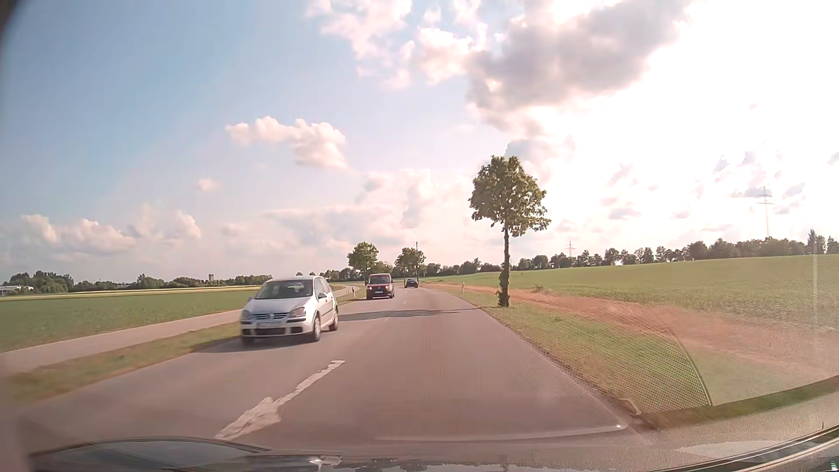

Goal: Follow the waypoints while adhering to traffic rules and regulations

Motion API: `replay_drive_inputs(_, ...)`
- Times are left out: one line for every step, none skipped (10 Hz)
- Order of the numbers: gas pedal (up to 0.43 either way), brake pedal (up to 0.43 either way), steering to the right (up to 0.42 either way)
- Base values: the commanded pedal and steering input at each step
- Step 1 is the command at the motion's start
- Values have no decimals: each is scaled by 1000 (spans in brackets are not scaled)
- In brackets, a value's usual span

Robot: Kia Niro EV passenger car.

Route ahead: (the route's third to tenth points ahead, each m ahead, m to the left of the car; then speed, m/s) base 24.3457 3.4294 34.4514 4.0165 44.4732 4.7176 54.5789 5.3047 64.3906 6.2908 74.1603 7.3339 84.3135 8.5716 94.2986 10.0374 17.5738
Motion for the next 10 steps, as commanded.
replay_drive_inputs(87,12,-5)
replay_drive_inputs(87,12,-6)
replay_drive_inputs(87,12,-7)
replay_drive_inputs(87,12,-7)
replay_drive_inputs(87,12,-8)
replay_drive_inputs(87,12,-9)
replay_drive_inputs(87,12,-11)
replay_drive_inputs(87,12,-12)
replay_drive_inputs(87,12,-14)
replay_drive_inputs(87,12,-14)
